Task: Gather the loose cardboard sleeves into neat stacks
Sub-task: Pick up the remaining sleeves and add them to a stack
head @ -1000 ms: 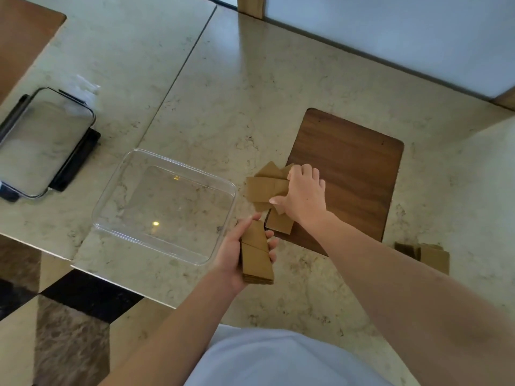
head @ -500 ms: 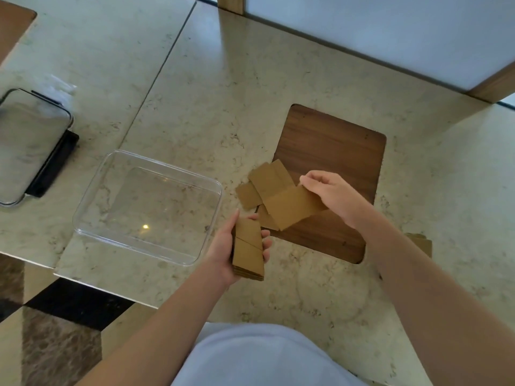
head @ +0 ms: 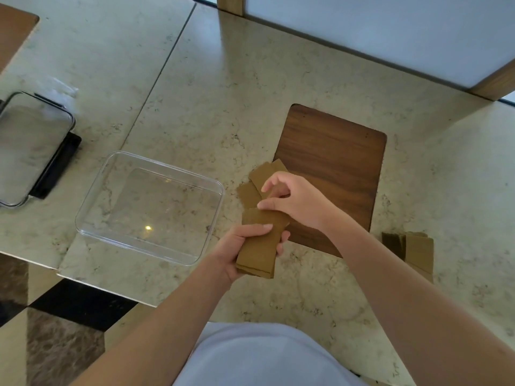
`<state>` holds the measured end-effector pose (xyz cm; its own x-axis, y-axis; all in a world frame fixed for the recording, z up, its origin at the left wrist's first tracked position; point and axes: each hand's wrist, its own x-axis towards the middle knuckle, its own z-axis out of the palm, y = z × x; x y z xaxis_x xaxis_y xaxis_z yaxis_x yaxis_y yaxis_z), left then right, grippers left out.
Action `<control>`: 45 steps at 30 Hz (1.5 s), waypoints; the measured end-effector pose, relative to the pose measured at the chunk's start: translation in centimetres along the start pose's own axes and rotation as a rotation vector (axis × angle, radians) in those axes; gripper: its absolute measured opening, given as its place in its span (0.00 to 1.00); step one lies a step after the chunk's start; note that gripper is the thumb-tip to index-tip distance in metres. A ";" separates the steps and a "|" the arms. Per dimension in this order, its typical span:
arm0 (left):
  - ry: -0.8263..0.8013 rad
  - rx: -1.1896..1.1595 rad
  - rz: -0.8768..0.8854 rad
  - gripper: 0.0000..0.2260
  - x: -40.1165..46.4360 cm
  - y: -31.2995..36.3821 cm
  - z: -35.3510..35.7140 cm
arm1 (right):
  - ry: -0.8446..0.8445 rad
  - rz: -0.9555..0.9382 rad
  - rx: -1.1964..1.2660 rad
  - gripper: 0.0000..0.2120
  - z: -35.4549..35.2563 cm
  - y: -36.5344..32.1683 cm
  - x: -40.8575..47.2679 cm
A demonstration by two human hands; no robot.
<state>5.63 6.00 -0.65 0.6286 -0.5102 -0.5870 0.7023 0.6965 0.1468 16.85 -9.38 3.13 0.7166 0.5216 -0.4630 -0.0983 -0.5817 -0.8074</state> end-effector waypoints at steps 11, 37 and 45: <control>-0.039 -0.015 0.067 0.11 0.1 -0.7 0.0 | -0.028 0.071 0.178 0.10 -0.1 1.0 -0.1; 0.120 0.289 0.098 0.30 -0.2 -2.3 1.9 | -0.200 0.208 -0.056 0.15 -0.3 1.0 -3.4; 0.268 0.262 0.214 0.24 -0.1 -1.3 1.5 | 0.210 0.325 0.035 0.12 0.4 1.3 -4.3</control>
<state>5.12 4.36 0.37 0.6846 -0.1954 -0.7022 0.6487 0.6027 0.4647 13.38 -12.11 3.89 0.7694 0.1727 -0.6149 -0.3643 -0.6721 -0.6446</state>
